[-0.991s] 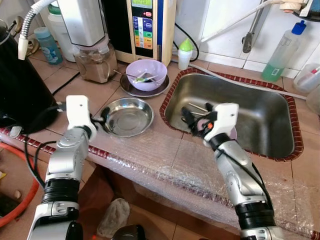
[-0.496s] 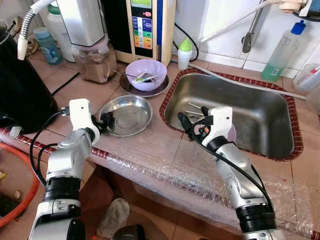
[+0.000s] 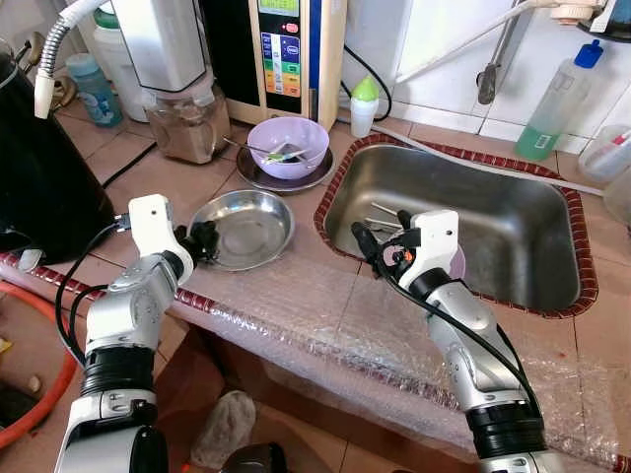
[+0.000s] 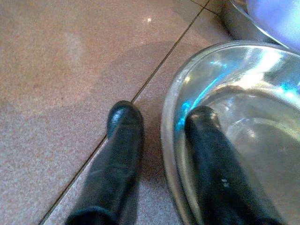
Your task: Kitchen organization
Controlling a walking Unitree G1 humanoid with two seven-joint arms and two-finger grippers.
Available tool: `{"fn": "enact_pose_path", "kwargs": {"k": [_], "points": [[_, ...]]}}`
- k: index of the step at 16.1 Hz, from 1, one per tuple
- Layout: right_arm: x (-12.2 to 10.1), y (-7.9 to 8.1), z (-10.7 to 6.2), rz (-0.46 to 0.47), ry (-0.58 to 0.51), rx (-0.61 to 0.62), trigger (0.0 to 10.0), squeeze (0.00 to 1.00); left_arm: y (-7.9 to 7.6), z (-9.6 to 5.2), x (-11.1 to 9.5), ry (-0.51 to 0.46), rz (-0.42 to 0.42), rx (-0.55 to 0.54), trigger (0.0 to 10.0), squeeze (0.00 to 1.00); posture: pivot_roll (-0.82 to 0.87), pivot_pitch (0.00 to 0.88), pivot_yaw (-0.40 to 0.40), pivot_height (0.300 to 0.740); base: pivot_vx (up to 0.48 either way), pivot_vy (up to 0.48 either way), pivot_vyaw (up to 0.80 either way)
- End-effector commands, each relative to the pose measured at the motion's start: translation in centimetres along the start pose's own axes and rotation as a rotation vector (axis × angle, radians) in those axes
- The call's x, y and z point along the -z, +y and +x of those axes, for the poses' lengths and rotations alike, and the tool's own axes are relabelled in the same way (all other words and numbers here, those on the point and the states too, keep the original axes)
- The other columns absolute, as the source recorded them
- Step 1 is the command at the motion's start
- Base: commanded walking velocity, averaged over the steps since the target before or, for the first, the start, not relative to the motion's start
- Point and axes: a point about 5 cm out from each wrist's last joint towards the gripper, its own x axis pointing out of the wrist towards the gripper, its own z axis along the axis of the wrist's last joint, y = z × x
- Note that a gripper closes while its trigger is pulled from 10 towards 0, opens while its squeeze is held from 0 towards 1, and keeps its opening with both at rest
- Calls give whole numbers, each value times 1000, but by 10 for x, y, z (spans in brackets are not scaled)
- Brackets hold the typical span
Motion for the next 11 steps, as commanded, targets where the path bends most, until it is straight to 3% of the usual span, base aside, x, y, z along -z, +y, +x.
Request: {"fn": "enact_pose_path", "kwargs": {"k": [1,4,5,7,10,11], "points": [[-3,0,1,-11,-1,-5,10000,0,1,0,0,15,-33,4,0,0,-58,25,30,740,0,0,0],[-3,3,2,10,6,-58,10000,0,-2,-1,-6,-14,-58,28,0,0,-58,24,29,740,0,0,0],[-4,14,0,45,10,-158,10000,0,-8,-2,-8,-41,-48,62,0,0,-59,20,28,740,0,0,0],[-2,19,-2,46,19,-192,10000,0,-12,-2,-6,-40,-52,73,0,0,-64,17,27,740,0,0,0],[2,21,-4,64,28,-191,10000,0,-23,-5,-6,-101,-5,113,0,0,-65,18,24,740,0,0,0],[1,23,-4,113,30,-194,10000,0,-30,-8,-8,-155,29,136,0,0,-67,18,23,740,0,0,0]]}}
